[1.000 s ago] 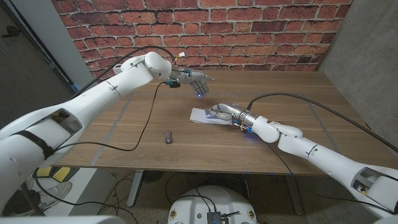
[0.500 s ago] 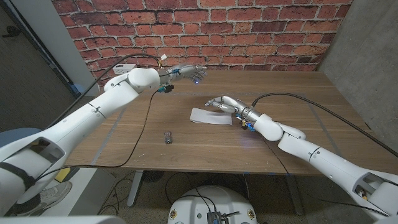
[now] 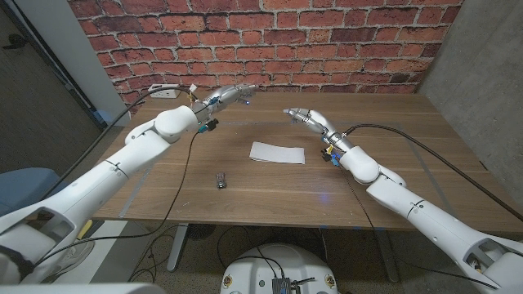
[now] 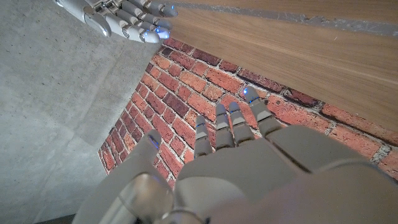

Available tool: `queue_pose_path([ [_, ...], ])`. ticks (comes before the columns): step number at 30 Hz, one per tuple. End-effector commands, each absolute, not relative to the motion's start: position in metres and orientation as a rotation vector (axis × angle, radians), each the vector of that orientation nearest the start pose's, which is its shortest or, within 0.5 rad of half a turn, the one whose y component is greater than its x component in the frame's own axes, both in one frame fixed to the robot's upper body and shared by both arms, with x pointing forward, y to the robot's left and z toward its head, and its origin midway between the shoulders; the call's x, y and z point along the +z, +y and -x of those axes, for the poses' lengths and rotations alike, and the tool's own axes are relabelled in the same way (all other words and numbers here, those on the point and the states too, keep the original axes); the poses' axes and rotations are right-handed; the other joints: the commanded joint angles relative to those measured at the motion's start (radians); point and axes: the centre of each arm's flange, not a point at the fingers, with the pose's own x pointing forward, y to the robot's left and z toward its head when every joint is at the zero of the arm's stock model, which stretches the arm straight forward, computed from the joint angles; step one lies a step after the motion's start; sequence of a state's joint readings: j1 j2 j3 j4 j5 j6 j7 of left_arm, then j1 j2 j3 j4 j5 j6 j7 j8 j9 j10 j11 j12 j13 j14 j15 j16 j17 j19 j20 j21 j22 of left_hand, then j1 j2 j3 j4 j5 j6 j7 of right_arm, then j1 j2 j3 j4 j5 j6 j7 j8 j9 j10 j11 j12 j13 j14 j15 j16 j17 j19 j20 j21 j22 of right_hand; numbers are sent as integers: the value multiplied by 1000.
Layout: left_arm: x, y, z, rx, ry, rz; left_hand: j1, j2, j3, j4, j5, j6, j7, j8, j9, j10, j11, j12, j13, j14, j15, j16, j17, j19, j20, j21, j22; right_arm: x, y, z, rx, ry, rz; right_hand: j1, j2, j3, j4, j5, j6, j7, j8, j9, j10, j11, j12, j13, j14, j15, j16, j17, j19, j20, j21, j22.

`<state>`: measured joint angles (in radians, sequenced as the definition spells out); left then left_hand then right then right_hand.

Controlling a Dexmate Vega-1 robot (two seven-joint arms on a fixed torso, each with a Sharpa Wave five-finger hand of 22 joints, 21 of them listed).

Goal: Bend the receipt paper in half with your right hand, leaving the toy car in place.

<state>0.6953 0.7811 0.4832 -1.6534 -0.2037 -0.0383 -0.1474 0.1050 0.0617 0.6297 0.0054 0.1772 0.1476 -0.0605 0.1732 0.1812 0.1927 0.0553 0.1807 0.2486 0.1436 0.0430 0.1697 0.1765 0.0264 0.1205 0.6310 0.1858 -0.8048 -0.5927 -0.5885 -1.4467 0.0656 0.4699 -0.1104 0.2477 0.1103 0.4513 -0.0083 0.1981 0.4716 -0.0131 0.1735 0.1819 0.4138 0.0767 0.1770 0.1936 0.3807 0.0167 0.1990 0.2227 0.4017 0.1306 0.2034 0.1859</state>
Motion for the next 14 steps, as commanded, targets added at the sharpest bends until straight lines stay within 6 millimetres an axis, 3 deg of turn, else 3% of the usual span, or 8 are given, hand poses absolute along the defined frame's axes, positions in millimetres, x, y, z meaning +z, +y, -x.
queue_pose_path([
  [1,65,271,-601,-378,-746,-552,6,10,4,-12,-3,-13,3,0,-1,-23,-5,-2,-8,-22,-4,0,-1,-11,-18,-11,0,-3,-210,-598,244,-896,301,-2,-14,-7,-3,-3,-7,2,0,3,-8,1,1,3,-10,-2,-5,-1,-11,1,-2,1],
  [7,51,285,-604,-374,-732,-493,6,12,4,-13,-2,-17,7,1,-2,-30,-6,-1,-12,-27,-5,2,-2,-13,-22,-13,0,3,-227,-596,146,-906,235,-11,-22,-13,-3,-2,-2,7,6,3,-7,8,5,3,-9,1,-2,-2,-14,3,-2,1],
  [14,34,301,-608,-333,-721,-400,7,19,7,-14,-2,-25,16,1,-2,-38,-6,1,-19,-35,-6,4,-2,-14,-22,-17,0,2,-224,-587,128,-933,153,-9,-22,-10,-8,1,8,15,13,3,3,13,13,2,-4,5,0,-7,-15,1,-1,1],
])
